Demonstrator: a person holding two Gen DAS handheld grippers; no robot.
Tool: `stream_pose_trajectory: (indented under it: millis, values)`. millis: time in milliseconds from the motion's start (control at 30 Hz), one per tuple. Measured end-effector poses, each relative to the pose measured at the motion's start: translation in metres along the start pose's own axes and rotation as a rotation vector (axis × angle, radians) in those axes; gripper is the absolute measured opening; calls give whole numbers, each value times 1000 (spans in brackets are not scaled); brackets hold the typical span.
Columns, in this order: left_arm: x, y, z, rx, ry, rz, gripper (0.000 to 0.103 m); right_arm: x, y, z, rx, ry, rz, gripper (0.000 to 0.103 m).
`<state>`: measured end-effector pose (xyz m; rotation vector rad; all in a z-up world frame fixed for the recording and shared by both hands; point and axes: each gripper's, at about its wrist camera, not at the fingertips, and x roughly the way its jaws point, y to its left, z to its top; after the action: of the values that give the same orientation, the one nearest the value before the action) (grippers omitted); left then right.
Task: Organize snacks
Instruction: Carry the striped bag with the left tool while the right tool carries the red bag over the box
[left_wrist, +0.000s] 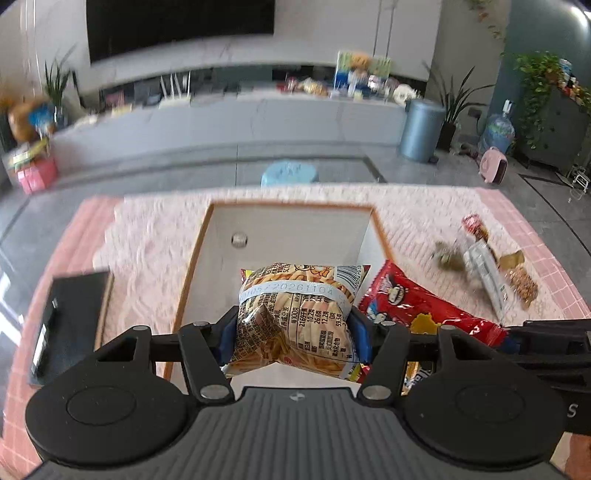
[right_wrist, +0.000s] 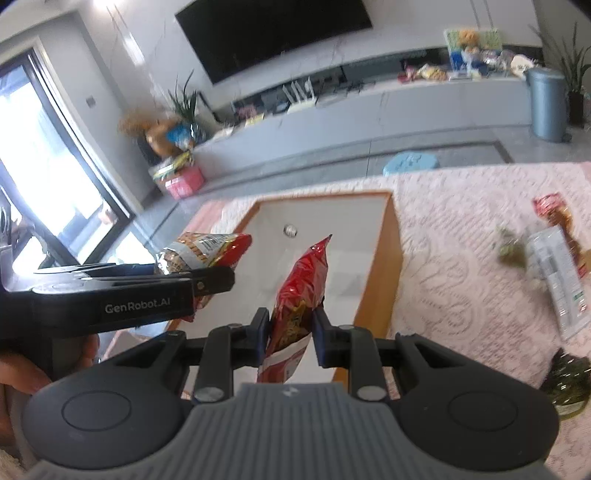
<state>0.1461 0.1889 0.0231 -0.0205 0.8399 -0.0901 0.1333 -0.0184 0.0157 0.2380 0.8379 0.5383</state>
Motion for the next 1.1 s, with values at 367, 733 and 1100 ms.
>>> stream_pose_trajectory:
  millis: [367,733,1100]
  values:
    - [42,35,-30,-16,172,12,68,71,9,-13,-1,186,20,23]
    - [60,39,-40,19,299,60,69,97,26,-22,-170,260,-74,23]
    - [61,36,-42,91,368,76,72,109,39,-22,-369,332,-127,23]
